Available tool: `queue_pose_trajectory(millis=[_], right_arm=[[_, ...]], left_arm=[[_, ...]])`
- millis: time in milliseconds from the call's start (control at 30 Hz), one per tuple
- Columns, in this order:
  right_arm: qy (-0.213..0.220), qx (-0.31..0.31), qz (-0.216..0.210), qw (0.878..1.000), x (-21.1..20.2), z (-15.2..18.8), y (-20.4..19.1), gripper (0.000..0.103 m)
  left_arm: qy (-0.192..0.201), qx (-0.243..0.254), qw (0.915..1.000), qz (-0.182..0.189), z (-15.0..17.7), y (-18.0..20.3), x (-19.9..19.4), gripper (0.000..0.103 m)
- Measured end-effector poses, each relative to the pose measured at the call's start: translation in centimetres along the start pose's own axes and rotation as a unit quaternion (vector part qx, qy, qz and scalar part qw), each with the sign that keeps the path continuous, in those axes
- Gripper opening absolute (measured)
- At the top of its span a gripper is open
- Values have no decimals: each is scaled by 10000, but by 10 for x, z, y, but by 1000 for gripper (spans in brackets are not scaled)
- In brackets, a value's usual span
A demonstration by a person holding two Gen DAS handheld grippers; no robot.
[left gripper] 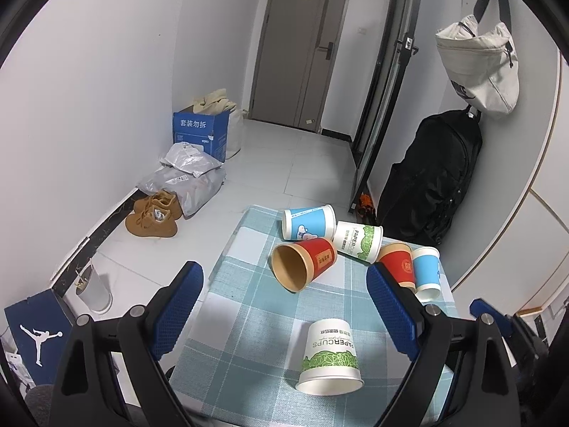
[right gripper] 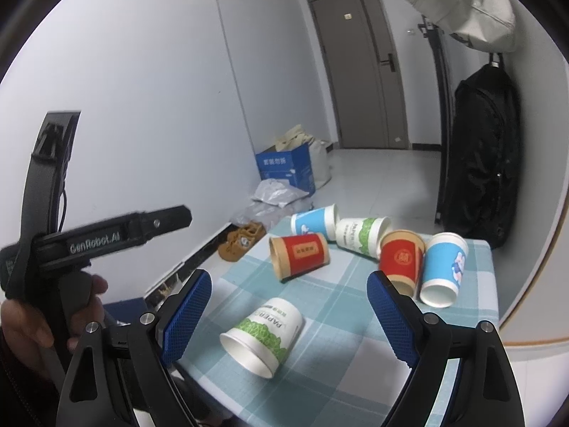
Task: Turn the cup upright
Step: 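Move the right gripper to the white cup and grasp its wall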
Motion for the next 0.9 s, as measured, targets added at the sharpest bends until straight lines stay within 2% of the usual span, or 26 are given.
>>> queue_pose_trajectory(millis=[233, 467, 733, 900], right_arm=[[-273, -563, -57, 9980, 12, 9, -25, 87], [-688, -1186, 38, 9905, 33, 24, -50, 80], [-1094, -1979, 560, 9725, 60, 44, -70, 71], [-1321, -2336, 1098, 9570, 82, 54, -72, 51]], left_arm=[[-100, -117, 9999, -11, -2, -11, 4, 91], [-233, -327, 9992, -18, -4, -29, 8, 91], [-339, -509, 9981, -17, -7, -43, 11, 91], [-376, -535, 9979, 41, -7, -45, 12, 91]])
Point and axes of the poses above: each gripper's, at about its wrist camera, not at the fingertips, and x roughly the way its jaws point, y to its right, z to its underside, the point moved 4 cm from there along x, roughly the way its jaws point, and after that the axes turned 12 degrees about -y, right-handed, at the moved point
